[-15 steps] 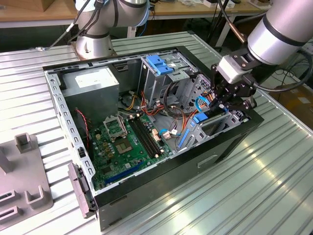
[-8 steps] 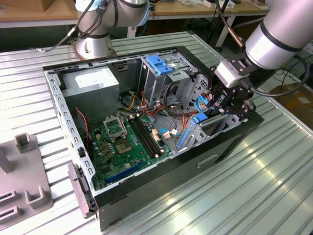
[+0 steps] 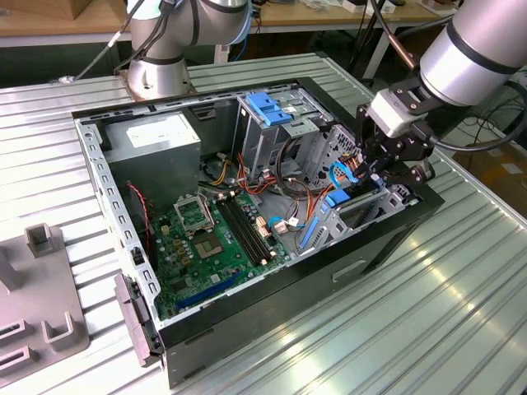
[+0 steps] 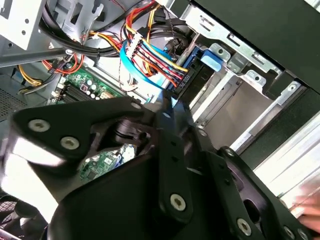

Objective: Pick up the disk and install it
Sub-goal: 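Insert the second disk wire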

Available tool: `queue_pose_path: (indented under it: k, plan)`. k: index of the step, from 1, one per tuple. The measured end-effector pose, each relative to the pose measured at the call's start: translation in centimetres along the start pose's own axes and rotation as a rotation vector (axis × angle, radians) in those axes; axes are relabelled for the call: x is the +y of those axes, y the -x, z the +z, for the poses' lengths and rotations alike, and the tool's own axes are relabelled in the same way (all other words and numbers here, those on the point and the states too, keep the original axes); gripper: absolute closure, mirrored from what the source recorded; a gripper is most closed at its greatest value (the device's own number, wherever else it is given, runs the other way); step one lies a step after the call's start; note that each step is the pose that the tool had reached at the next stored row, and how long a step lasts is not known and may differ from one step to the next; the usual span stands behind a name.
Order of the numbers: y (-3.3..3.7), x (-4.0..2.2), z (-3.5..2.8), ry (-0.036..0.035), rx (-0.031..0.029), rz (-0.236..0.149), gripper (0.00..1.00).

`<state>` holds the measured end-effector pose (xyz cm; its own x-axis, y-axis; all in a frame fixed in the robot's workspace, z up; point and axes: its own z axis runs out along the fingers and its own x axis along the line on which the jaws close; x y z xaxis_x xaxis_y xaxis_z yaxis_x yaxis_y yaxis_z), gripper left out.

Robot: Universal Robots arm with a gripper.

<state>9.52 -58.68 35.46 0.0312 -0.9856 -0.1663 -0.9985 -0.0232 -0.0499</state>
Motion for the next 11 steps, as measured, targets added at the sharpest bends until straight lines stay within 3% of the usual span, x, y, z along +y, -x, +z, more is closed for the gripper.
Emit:
queue_pose_path:
  k: [2, 11]
  plan:
    - [0.0, 0.0, 0.0, 0.0, -0.0004, 0.0, 0.9]
    - [0.0, 0.0, 0.0, -0.0001, -0.0024, 0.0, 0.9]
